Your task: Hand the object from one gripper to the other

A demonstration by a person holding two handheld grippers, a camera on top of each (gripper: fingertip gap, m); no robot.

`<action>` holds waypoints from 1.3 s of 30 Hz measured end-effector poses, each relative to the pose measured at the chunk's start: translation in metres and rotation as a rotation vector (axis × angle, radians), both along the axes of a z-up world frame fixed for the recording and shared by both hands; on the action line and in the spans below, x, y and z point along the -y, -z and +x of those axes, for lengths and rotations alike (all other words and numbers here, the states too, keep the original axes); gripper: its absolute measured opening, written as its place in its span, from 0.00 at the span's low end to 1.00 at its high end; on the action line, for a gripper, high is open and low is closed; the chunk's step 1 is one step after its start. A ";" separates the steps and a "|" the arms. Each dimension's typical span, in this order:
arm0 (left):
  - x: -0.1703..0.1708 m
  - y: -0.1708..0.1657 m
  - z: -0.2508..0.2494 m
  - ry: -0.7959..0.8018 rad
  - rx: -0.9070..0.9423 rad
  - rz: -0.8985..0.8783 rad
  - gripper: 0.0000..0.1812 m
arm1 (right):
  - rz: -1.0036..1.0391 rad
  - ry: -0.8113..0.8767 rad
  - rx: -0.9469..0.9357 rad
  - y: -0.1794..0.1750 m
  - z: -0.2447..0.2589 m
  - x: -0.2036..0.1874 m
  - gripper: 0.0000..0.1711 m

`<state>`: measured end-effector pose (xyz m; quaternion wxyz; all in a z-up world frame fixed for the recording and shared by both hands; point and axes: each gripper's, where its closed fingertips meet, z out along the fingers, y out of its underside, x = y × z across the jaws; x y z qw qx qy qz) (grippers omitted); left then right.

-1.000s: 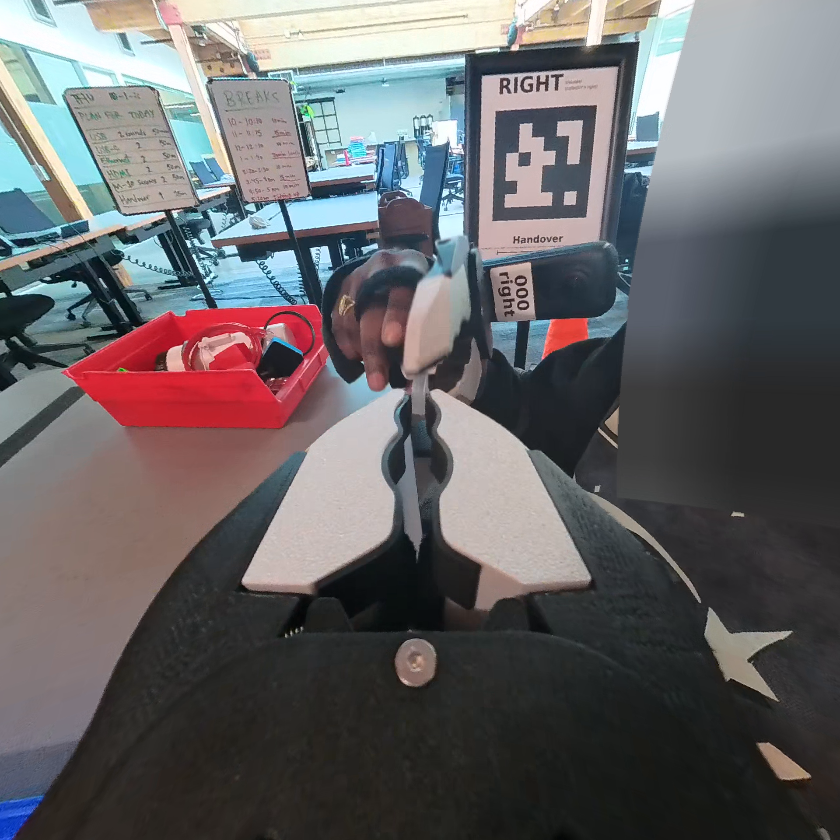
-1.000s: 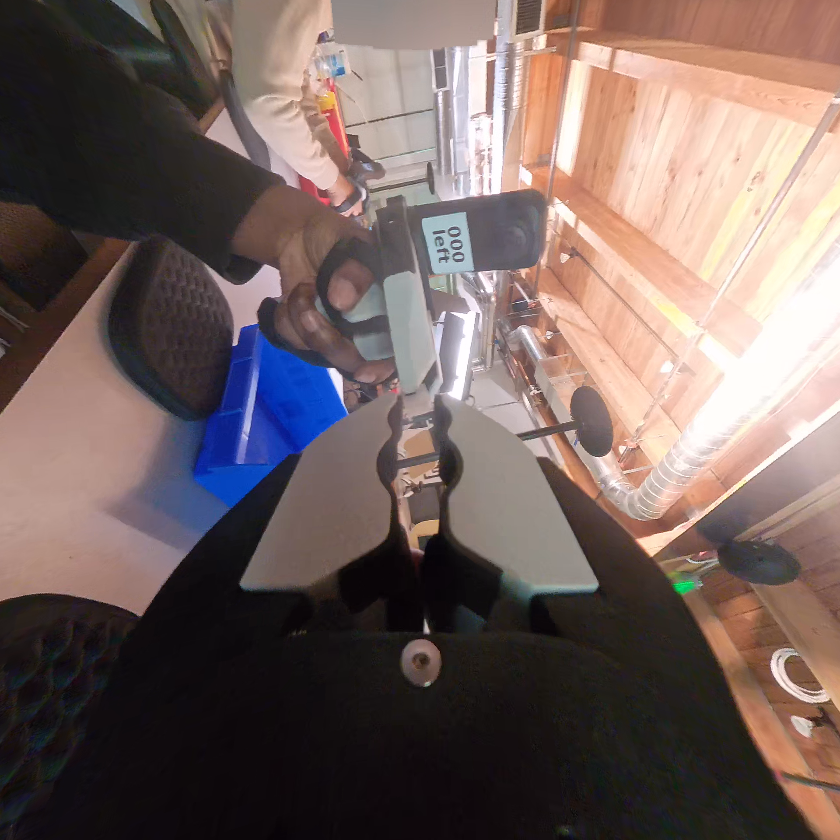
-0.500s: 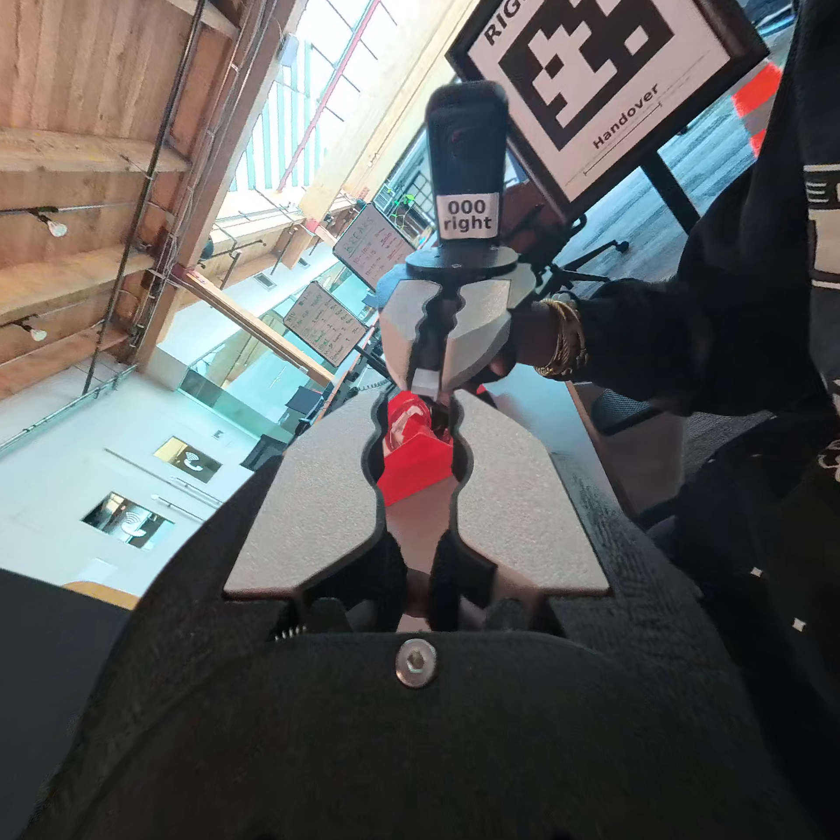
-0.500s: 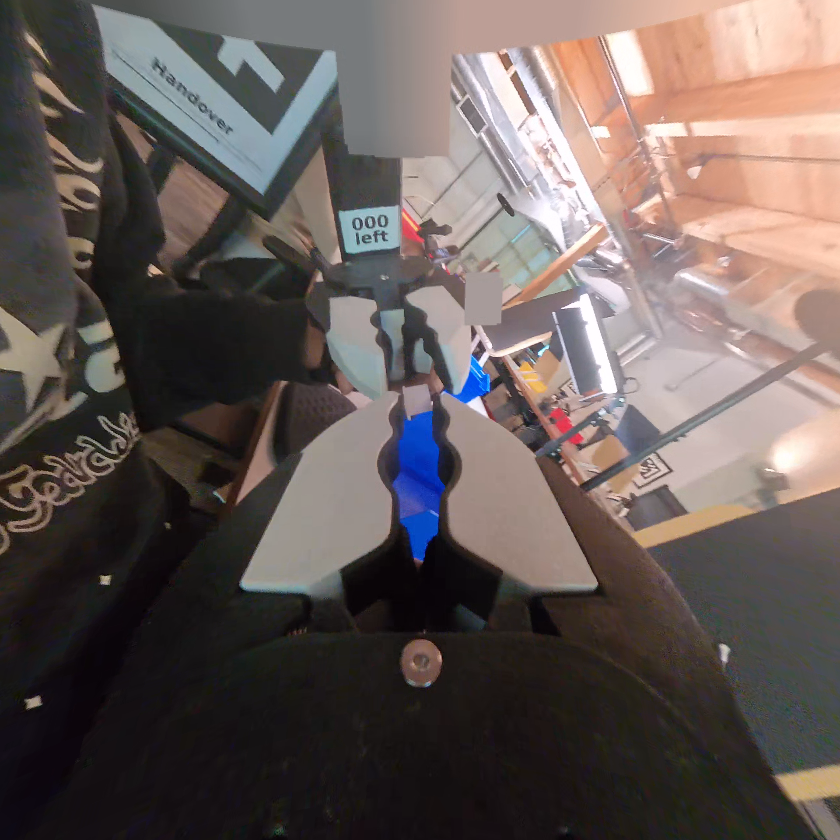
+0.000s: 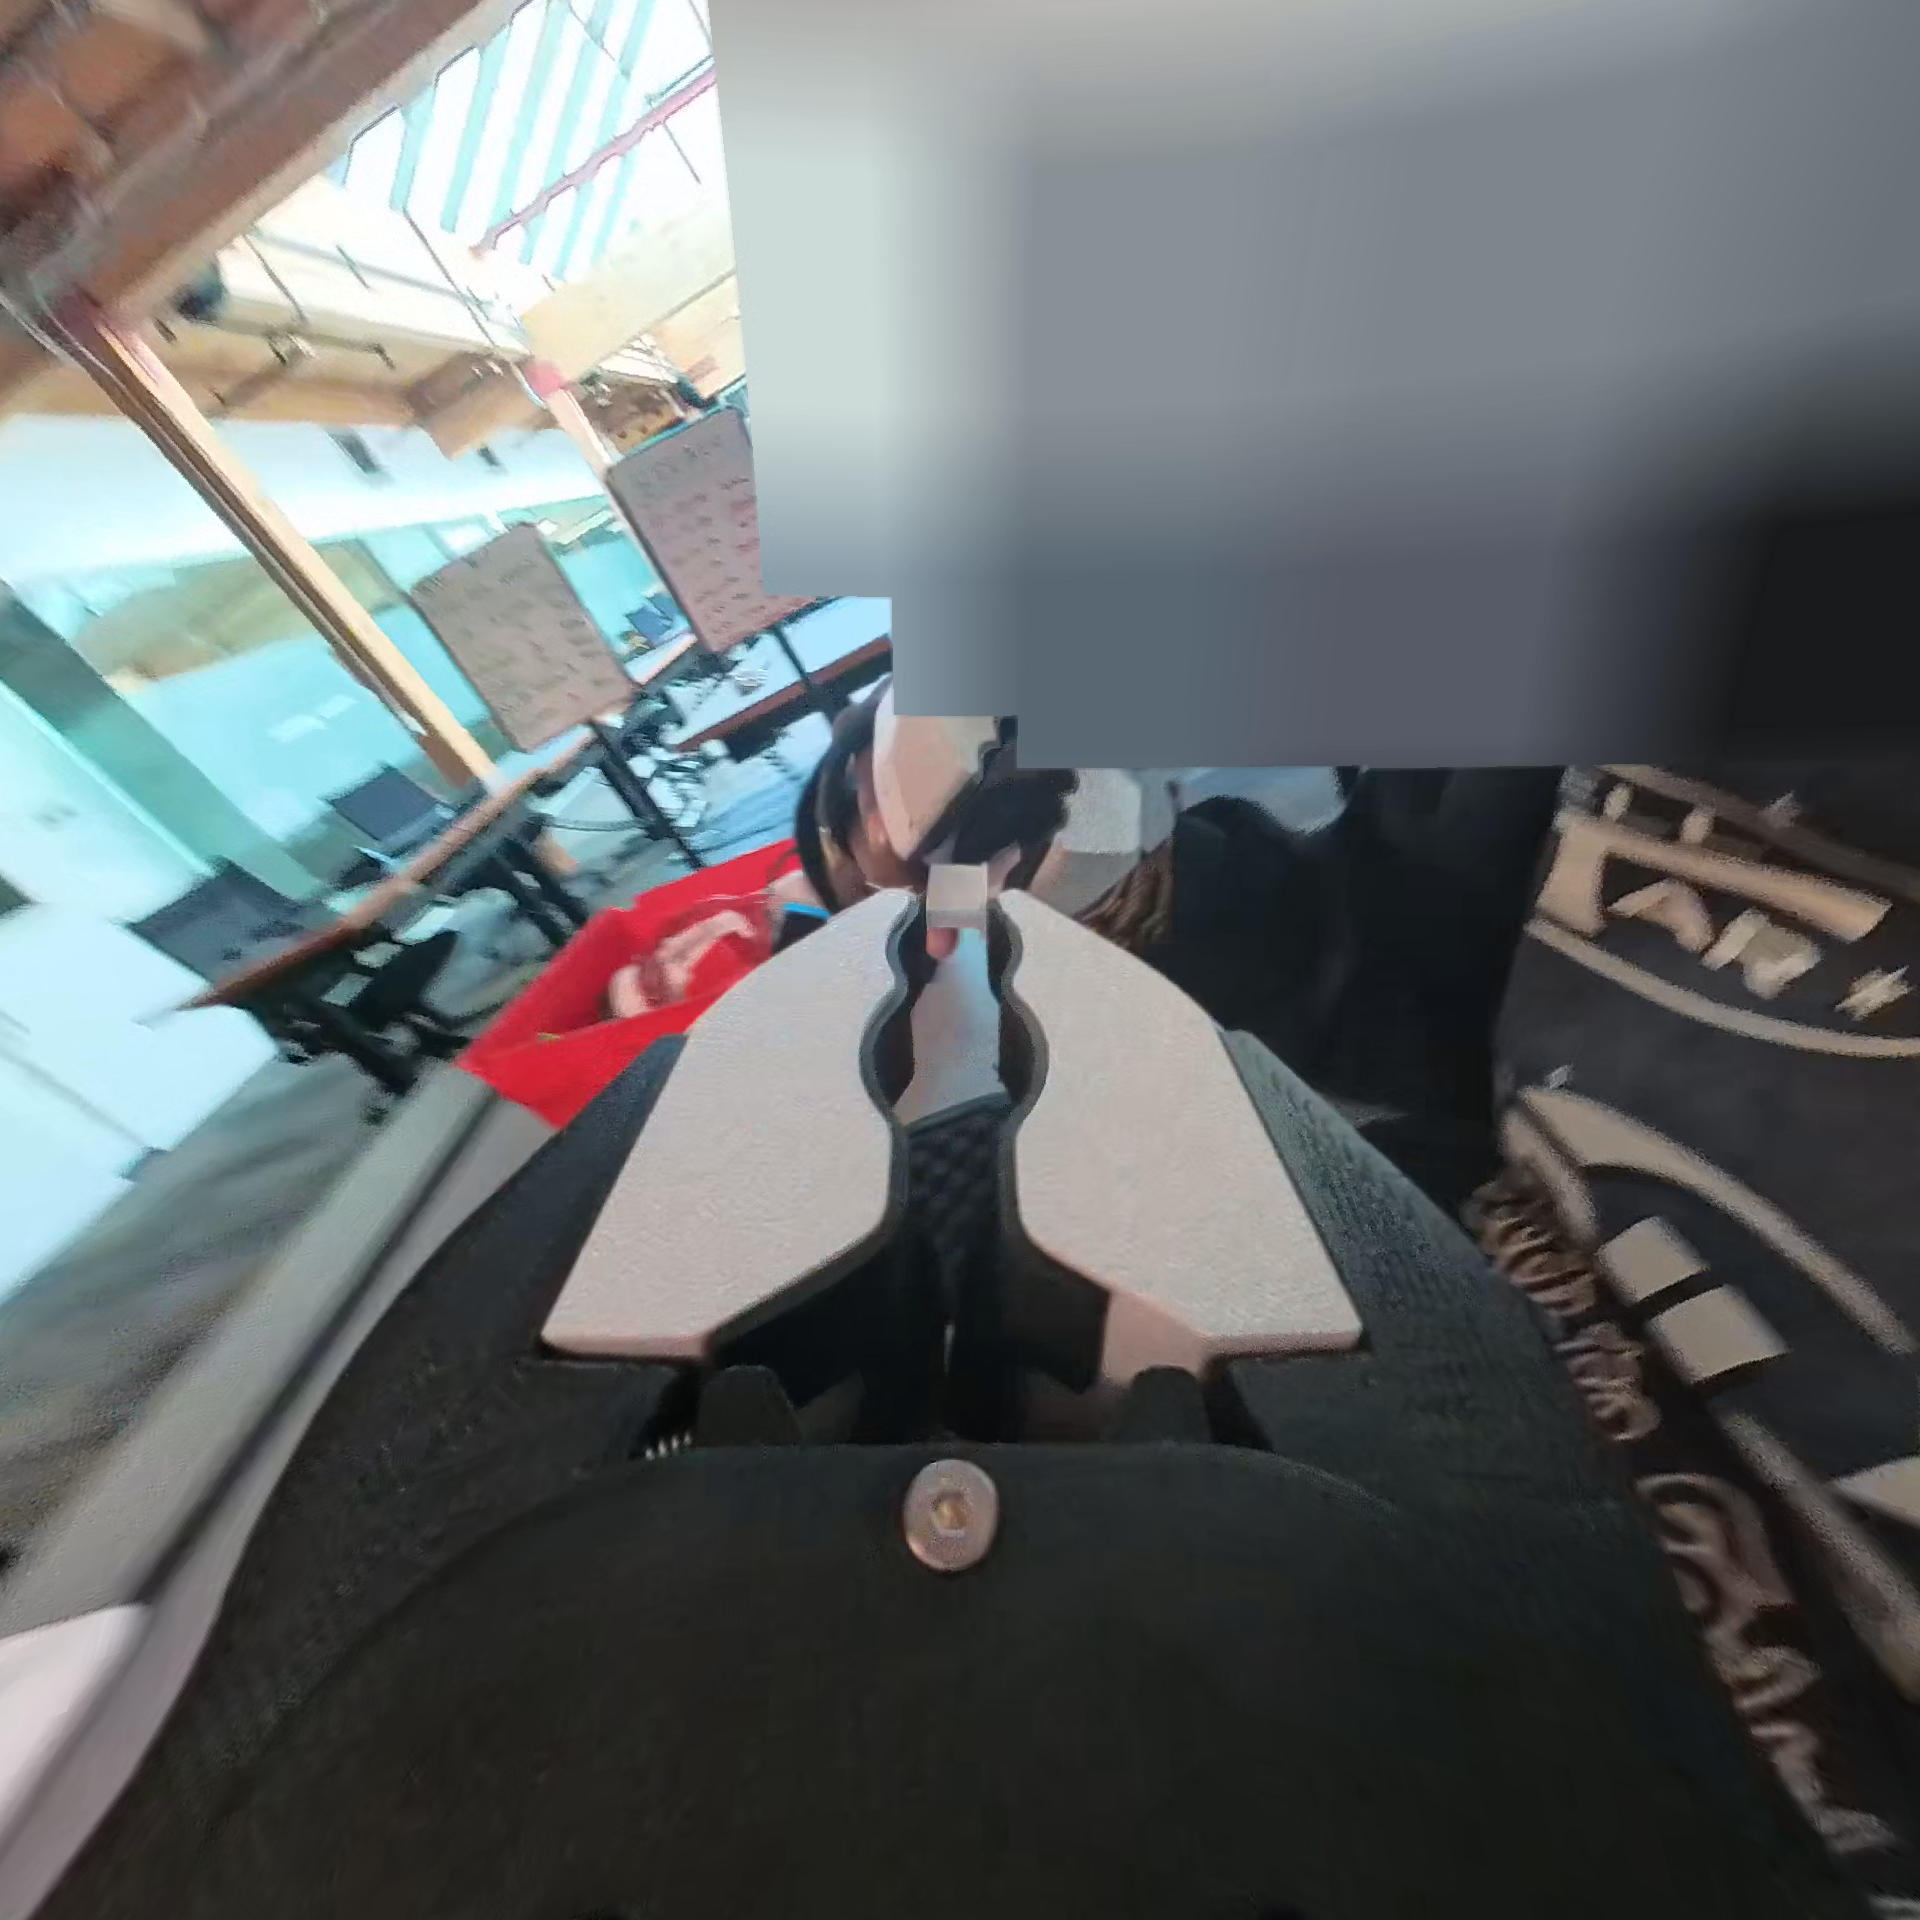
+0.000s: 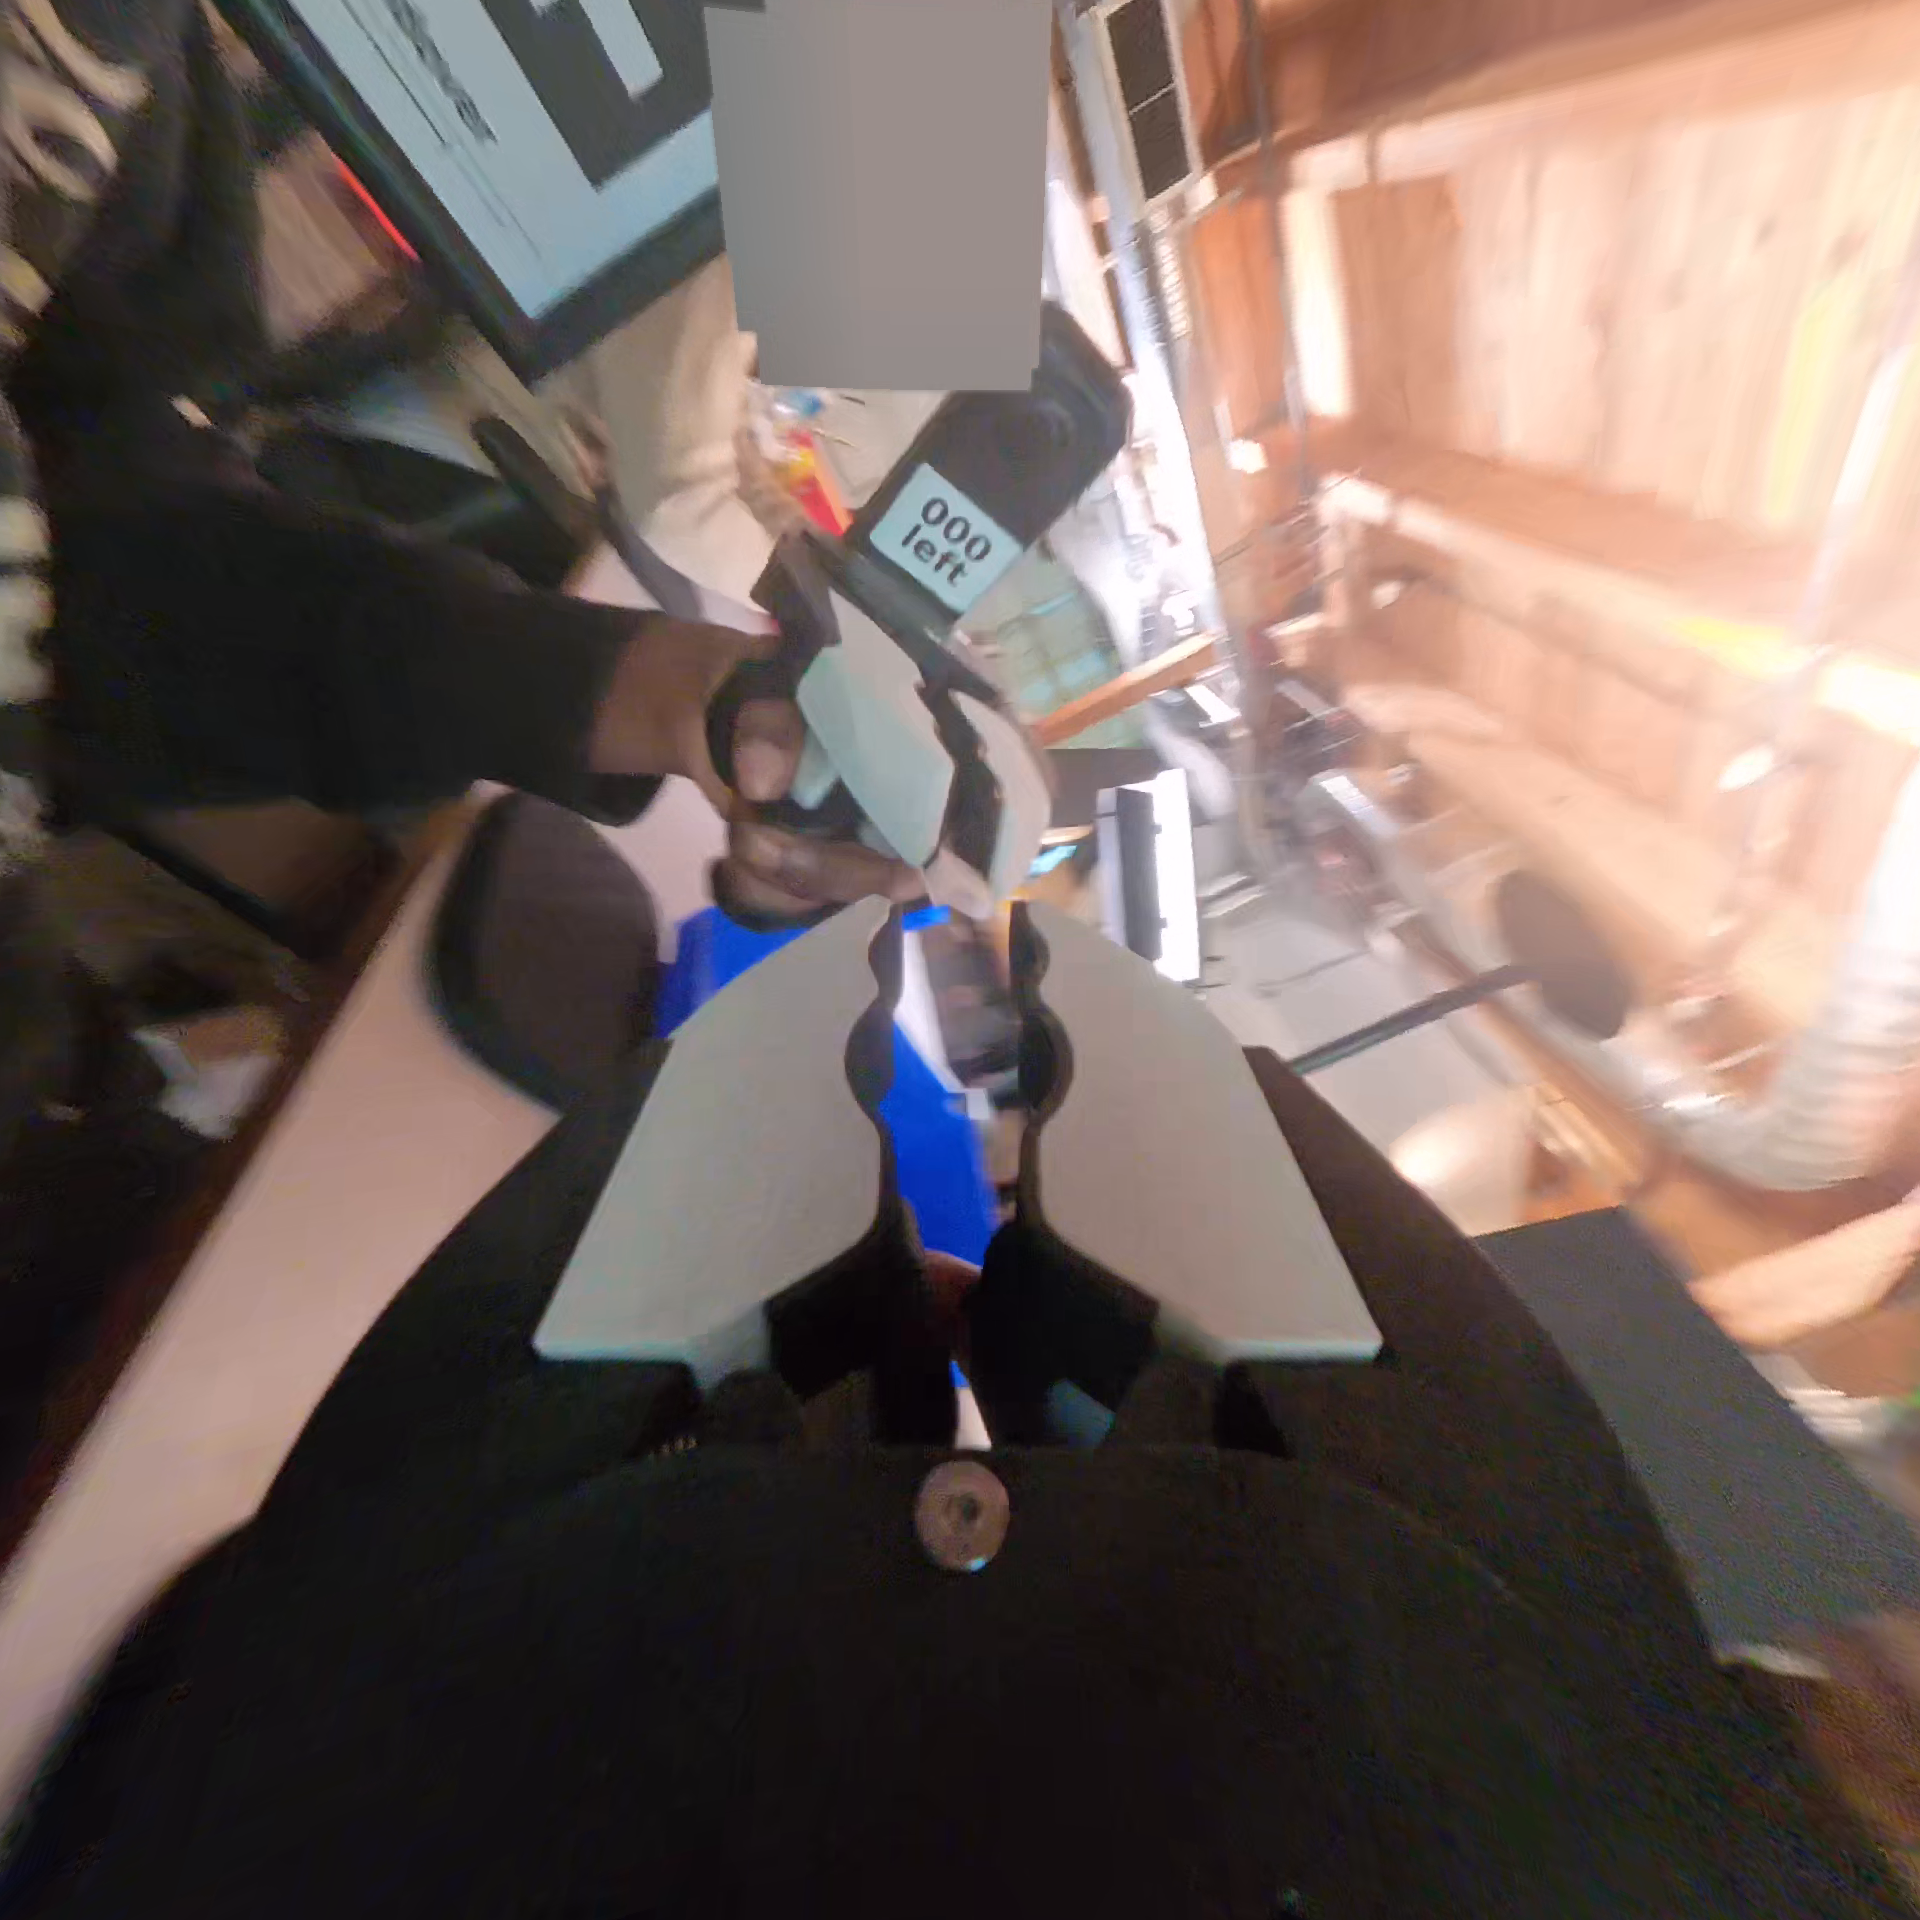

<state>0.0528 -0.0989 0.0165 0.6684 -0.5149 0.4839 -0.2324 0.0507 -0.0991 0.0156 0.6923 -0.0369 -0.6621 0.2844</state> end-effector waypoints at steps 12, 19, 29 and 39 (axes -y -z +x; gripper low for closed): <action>0.002 0.010 0.001 0.154 0.103 -0.371 0.06 | 0.316 0.158 -0.108 0.008 -0.009 0.003 0.04; 0.004 -0.002 0.000 0.074 0.052 0.041 0.11 | 0.141 0.130 -0.017 0.005 -0.008 -0.004 0.03; -0.005 0.008 0.007 -0.125 -0.210 0.386 0.03 | -0.123 -0.041 0.129 0.004 -0.001 0.005 0.03; -0.002 -0.004 0.000 0.020 0.063 -0.085 0.02 | 0.090 0.068 -0.065 -0.002 -0.002 0.000 0.15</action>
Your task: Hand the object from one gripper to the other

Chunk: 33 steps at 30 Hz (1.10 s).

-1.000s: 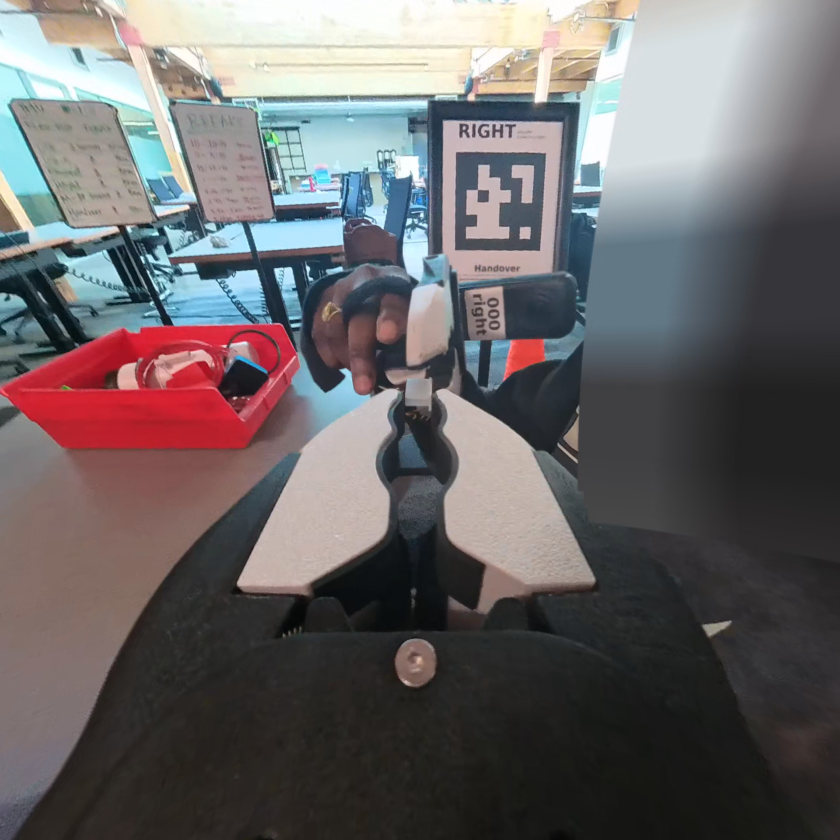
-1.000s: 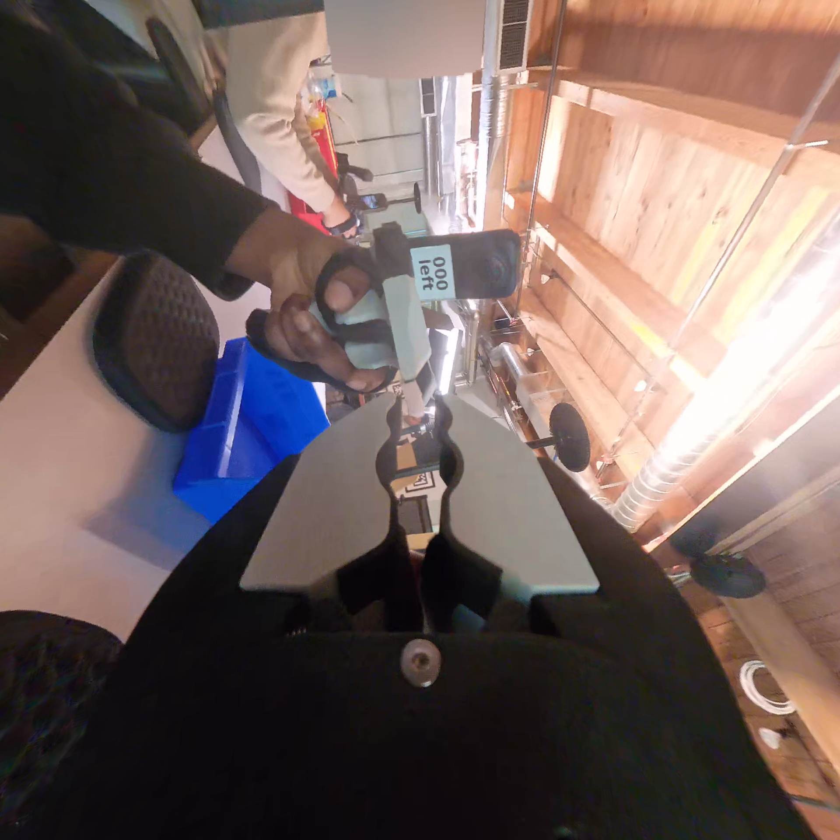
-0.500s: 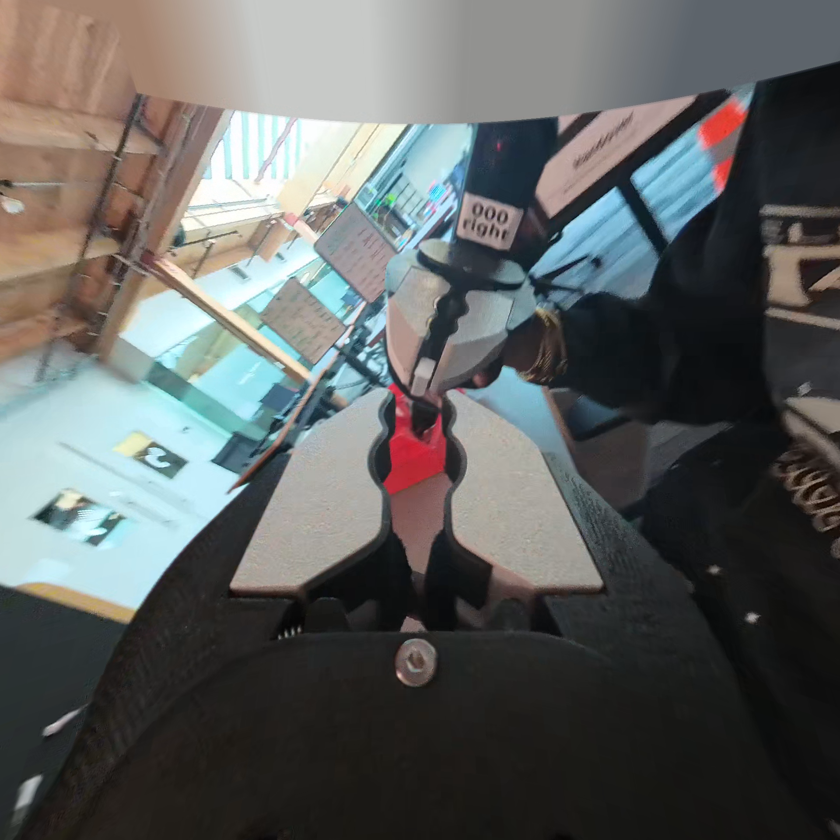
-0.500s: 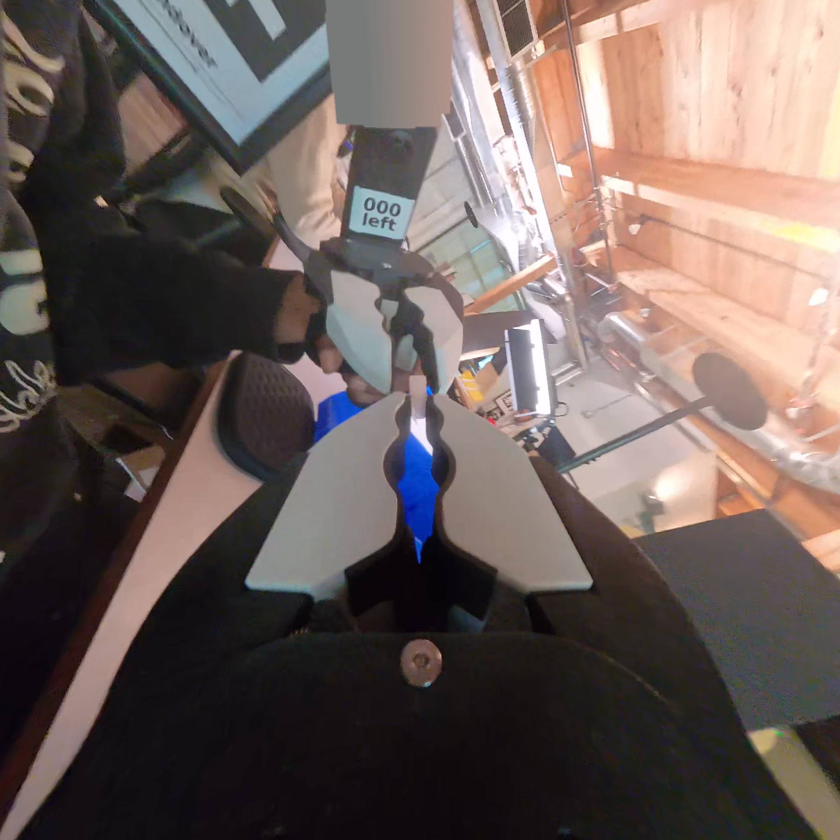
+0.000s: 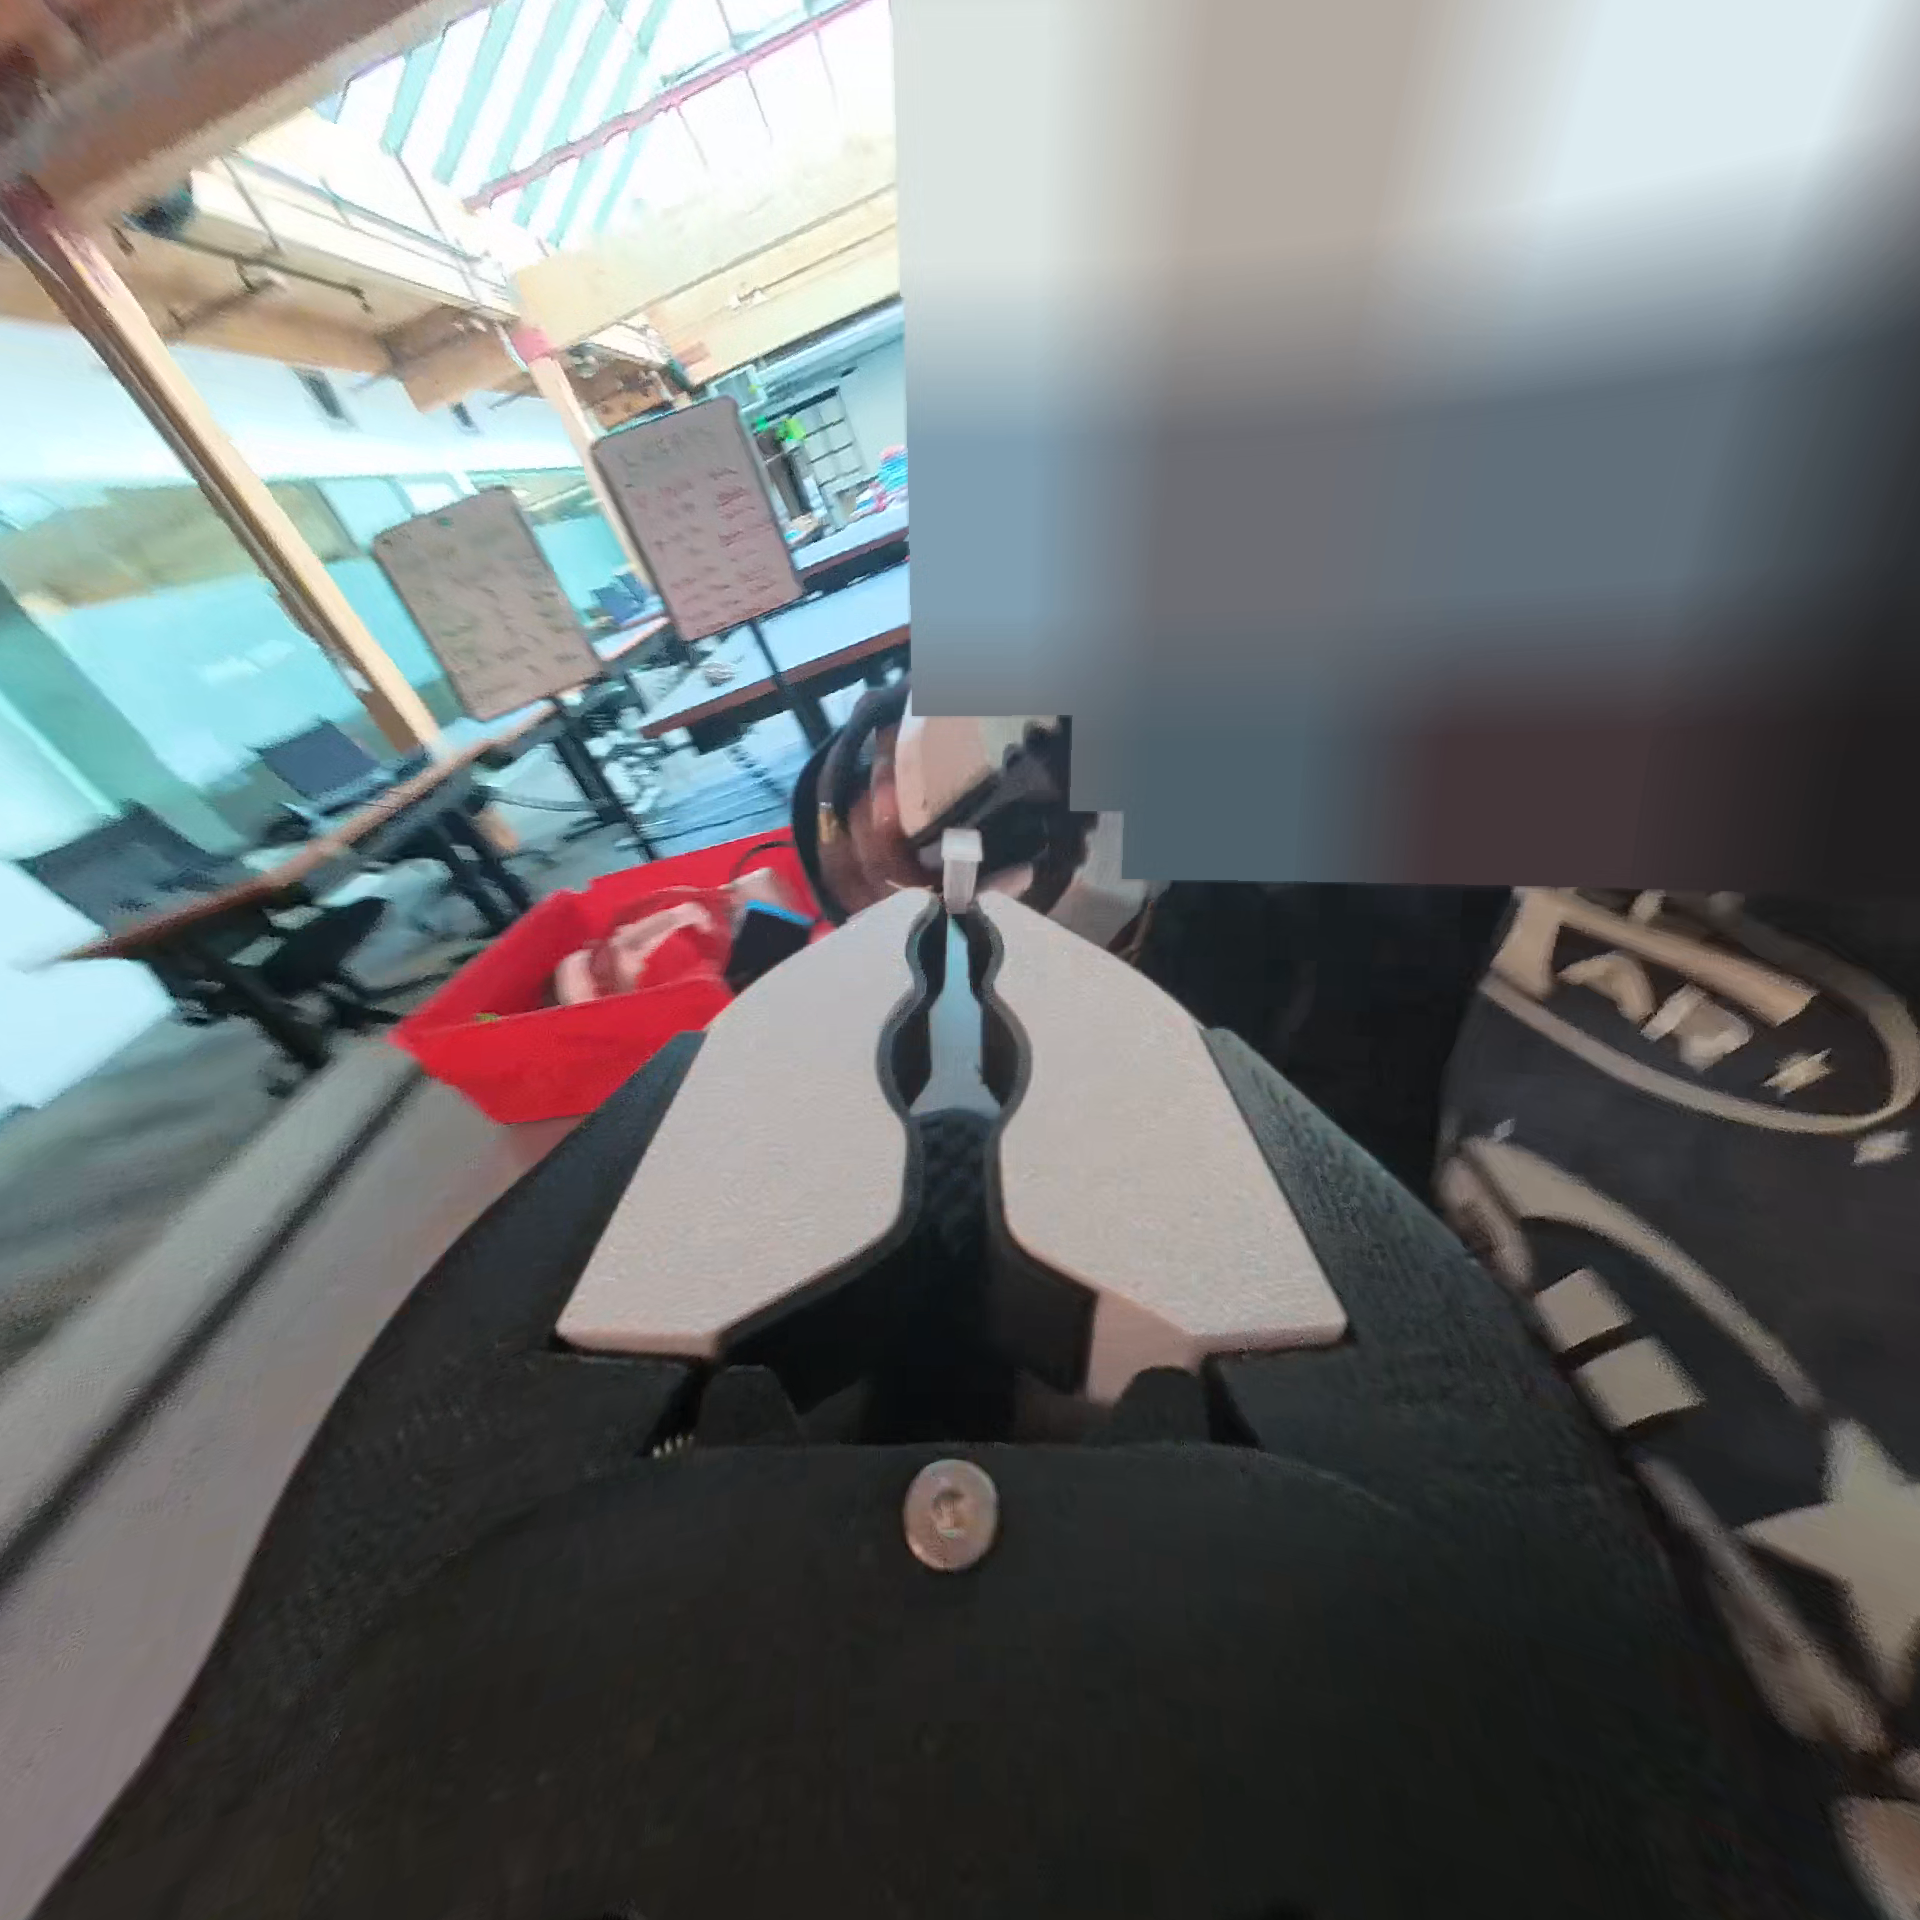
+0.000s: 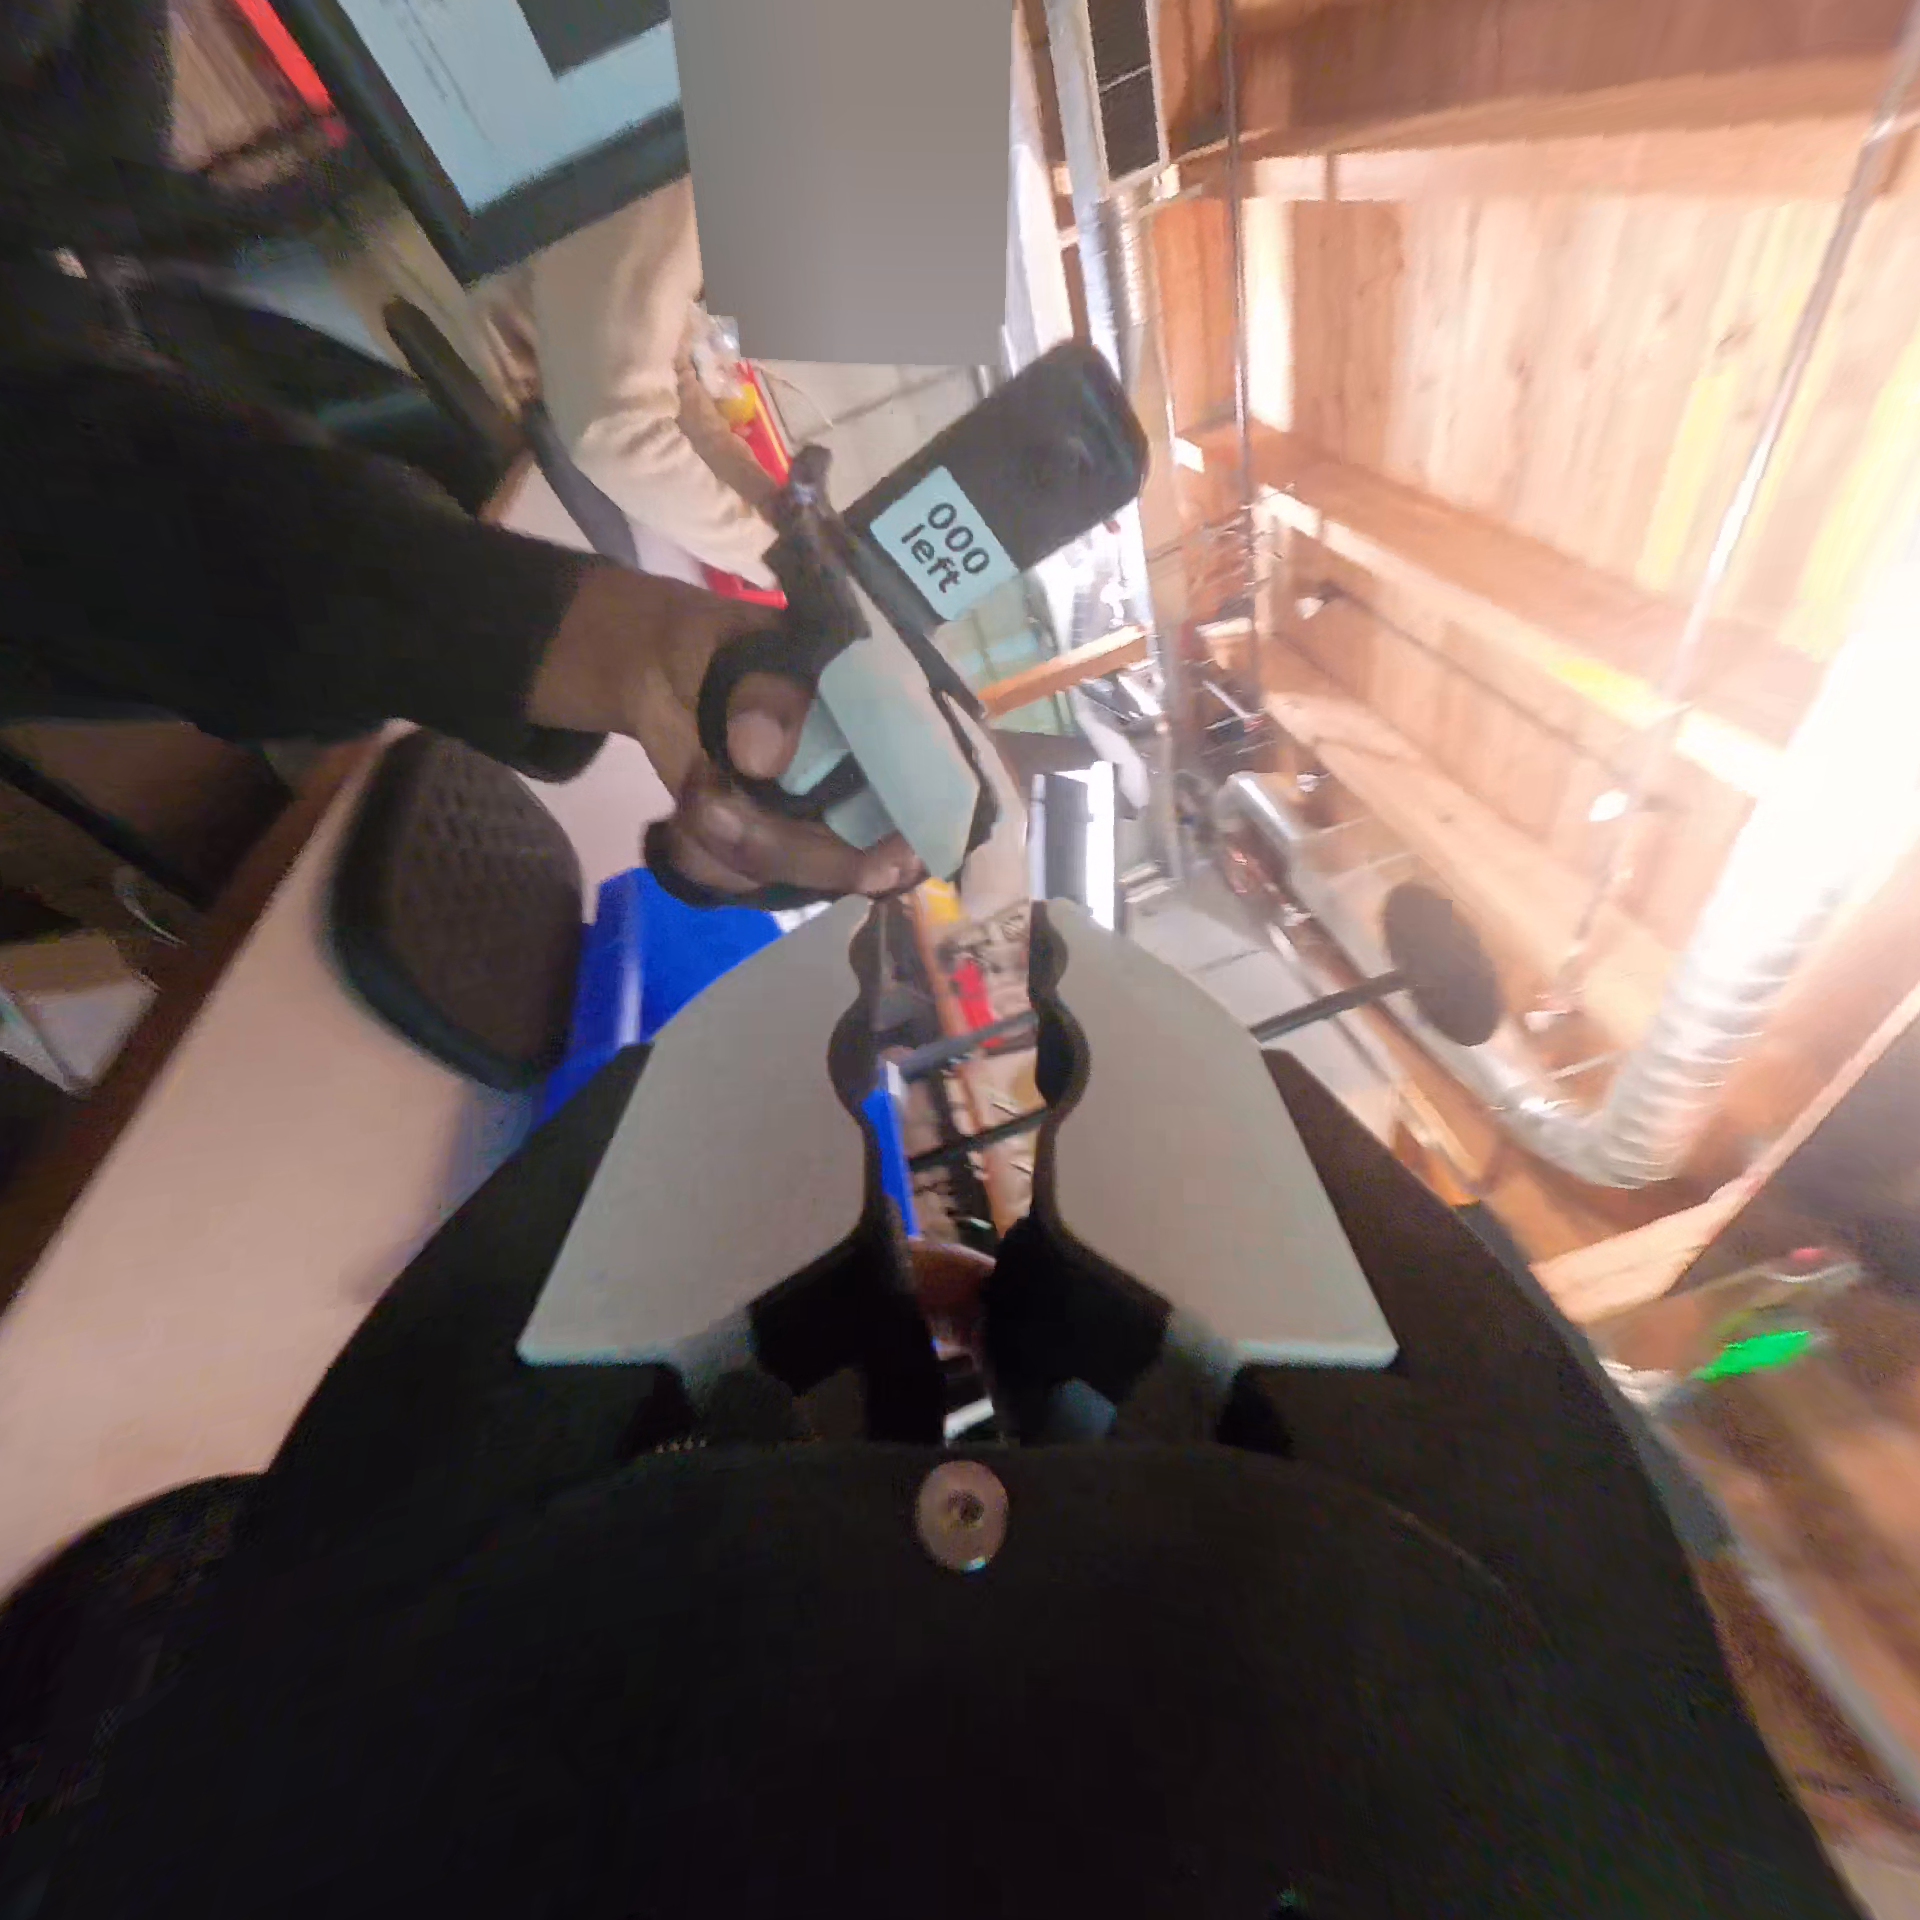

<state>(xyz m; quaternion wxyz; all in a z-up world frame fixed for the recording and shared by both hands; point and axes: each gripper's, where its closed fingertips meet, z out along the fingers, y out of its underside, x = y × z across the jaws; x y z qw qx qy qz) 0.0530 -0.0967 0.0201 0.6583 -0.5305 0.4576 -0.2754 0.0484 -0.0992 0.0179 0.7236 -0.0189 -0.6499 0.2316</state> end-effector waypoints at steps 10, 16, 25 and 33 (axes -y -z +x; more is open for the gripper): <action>0.002 0.006 0.002 0.126 0.087 -0.255 0.02 | 0.159 0.117 -0.113 -0.002 -0.008 -0.001 0.07; -0.003 0.002 -0.001 -0.014 -0.003 0.082 0.11 | -0.043 0.054 0.057 0.003 -0.008 -0.004 0.06; 0.000 0.006 0.003 -0.160 -0.241 0.475 0.12 | -0.306 -0.094 0.246 0.006 -0.002 0.001 0.06; 0.001 0.013 0.005 -0.124 -0.278 0.451 0.05 | -0.334 -0.116 0.307 0.011 0.000 0.004 0.06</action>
